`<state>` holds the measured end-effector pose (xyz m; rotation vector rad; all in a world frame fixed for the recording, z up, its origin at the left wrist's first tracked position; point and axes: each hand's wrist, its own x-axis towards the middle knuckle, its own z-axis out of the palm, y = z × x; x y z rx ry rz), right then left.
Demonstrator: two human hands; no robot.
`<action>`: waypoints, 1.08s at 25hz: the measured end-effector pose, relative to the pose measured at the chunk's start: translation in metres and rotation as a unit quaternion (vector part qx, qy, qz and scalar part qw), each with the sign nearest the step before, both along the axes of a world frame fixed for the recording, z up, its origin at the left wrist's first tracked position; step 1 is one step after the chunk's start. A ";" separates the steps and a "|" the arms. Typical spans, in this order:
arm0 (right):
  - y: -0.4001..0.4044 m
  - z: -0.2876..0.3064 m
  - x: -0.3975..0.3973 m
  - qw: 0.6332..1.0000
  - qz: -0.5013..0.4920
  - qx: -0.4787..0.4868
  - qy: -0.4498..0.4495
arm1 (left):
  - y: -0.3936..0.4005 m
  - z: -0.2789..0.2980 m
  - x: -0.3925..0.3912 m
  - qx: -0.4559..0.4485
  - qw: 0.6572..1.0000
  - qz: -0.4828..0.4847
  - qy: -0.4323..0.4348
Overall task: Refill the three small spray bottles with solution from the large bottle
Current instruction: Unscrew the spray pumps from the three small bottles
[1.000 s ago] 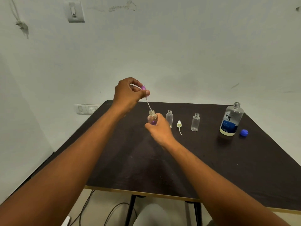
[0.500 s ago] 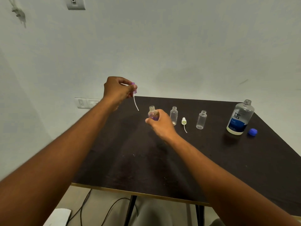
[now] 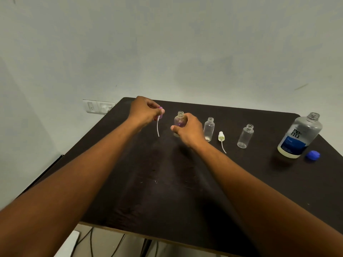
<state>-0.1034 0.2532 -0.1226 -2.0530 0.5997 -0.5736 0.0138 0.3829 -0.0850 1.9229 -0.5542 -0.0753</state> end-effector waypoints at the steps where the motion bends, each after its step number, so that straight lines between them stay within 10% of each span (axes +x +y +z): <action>1: -0.002 -0.003 0.005 1.000 -0.003 -0.003 0.002 | -0.004 -0.006 0.004 0.008 1.000 -0.001 0.002; 27: -0.010 -0.023 0.039 1.000 -0.019 -0.009 0.003 | -0.056 -0.049 0.041 0.237 0.969 -0.022 -0.066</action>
